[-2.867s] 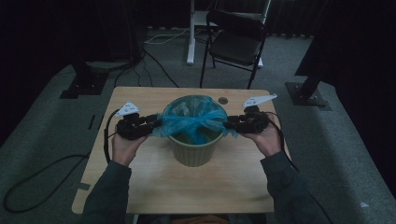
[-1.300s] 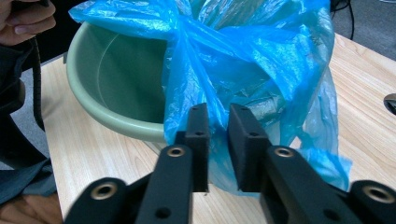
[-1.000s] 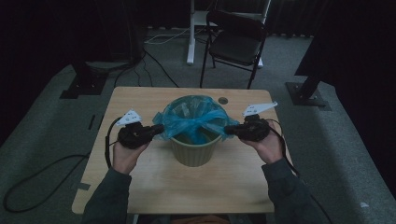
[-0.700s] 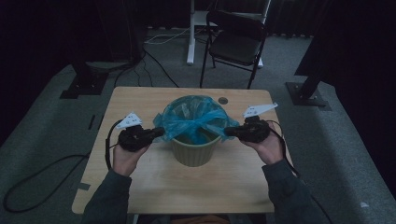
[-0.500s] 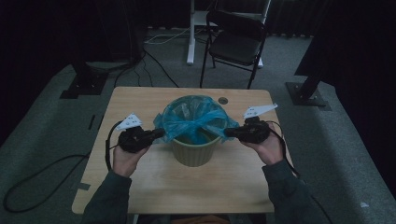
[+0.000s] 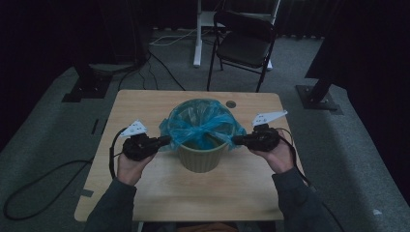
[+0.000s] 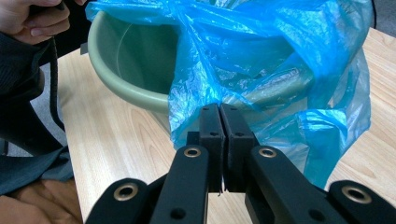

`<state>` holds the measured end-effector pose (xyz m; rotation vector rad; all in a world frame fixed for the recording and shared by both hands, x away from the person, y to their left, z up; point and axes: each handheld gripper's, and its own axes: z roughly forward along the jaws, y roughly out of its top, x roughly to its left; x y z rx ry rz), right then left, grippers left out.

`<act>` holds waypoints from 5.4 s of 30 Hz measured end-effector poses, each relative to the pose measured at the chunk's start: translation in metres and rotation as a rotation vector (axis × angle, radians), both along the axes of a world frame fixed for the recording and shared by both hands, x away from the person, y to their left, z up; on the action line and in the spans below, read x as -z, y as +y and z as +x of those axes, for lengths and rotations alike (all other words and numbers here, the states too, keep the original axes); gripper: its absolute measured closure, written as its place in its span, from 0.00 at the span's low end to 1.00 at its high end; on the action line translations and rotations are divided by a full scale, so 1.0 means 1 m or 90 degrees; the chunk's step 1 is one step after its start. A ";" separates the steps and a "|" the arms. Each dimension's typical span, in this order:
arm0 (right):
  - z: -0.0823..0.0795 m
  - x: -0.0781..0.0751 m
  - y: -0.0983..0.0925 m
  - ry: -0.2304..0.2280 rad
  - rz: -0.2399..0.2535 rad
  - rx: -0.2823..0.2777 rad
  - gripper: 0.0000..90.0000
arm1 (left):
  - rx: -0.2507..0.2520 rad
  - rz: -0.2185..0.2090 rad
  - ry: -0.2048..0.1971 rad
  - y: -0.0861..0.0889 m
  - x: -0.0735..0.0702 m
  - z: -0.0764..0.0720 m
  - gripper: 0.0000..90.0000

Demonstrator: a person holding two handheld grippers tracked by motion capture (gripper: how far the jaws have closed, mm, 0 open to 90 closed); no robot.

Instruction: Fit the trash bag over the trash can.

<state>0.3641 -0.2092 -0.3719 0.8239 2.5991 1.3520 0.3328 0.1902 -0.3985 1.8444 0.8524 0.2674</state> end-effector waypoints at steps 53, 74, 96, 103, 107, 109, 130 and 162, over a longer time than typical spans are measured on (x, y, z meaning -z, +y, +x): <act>-0.001 0.014 0.003 0.018 -0.016 -0.011 0.99 | -0.009 -0.060 -0.022 0.014 -0.007 0.009 0.66; -0.001 0.014 0.004 0.019 -0.017 -0.012 0.98 | 0.064 -0.039 -0.006 0.016 0.010 0.022 0.54; -0.002 0.014 0.003 0.016 -0.015 -0.012 0.98 | 0.097 -0.004 -0.029 0.010 0.006 0.012 0.96; -0.006 0.012 -0.001 0.013 -0.012 -0.013 0.98 | 0.102 0.005 -0.036 0.007 0.004 0.004 0.99; -0.008 0.011 -0.002 0.011 -0.011 -0.016 0.98 | 0.106 0.006 -0.041 0.005 0.003 -0.001 0.98; -0.008 0.009 -0.002 0.009 -0.007 -0.015 0.92 | 0.107 0.008 -0.043 0.004 0.003 -0.003 0.98; -0.006 0.005 0.001 0.003 0.019 -0.009 0.94 | 0.136 0.016 -0.042 -0.009 0.007 -0.015 0.98; -0.003 0.027 -0.003 0.040 -0.014 -0.022 1.00 | 0.168 0.046 -0.007 -0.028 0.032 -0.020 0.98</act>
